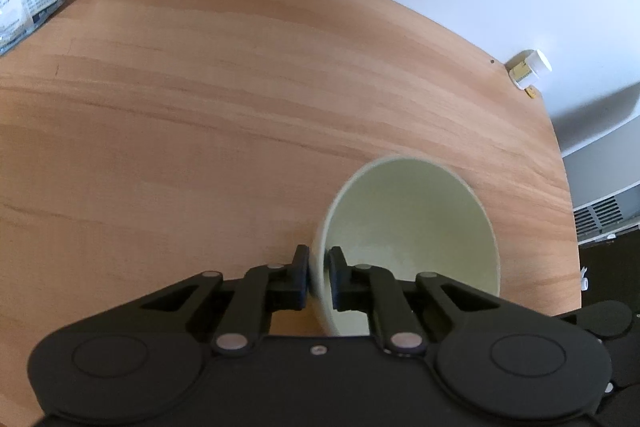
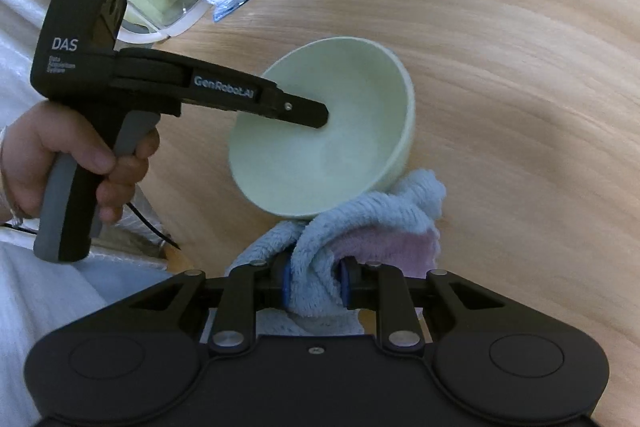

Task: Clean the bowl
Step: 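Lower the pale green bowl onto the table with the left tool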

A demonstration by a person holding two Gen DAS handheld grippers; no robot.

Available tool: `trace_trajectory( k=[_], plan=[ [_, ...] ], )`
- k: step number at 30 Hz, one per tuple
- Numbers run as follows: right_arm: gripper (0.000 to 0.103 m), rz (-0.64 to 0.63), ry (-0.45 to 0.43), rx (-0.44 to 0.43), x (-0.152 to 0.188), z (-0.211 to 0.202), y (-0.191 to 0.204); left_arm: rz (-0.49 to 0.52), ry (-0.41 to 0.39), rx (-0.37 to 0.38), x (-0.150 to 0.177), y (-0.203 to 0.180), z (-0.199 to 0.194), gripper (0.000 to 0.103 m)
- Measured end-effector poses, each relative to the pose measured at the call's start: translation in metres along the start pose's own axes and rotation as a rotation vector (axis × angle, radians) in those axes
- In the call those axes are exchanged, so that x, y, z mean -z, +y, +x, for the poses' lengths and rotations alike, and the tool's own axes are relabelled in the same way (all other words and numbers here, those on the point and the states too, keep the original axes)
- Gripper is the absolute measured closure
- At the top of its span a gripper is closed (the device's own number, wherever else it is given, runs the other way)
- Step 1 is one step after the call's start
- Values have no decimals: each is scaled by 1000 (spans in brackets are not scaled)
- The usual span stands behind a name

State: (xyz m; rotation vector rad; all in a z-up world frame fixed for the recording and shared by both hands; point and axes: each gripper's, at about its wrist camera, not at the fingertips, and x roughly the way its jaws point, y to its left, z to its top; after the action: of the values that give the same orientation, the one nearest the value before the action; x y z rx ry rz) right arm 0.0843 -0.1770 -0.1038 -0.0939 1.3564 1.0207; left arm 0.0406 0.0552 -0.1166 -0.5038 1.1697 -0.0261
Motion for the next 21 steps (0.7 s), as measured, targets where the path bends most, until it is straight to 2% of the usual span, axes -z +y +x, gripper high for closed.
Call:
trace_trajectory(
  k=[13, 21],
  plan=[
    [78, 69, -9, -87, -13, 27, 25, 26, 13, 6, -3, -5, 3, 90],
    [80, 89, -14, -60, -11, 23, 24, 65, 34, 7, -4, -3, 6, 87]
  ],
)
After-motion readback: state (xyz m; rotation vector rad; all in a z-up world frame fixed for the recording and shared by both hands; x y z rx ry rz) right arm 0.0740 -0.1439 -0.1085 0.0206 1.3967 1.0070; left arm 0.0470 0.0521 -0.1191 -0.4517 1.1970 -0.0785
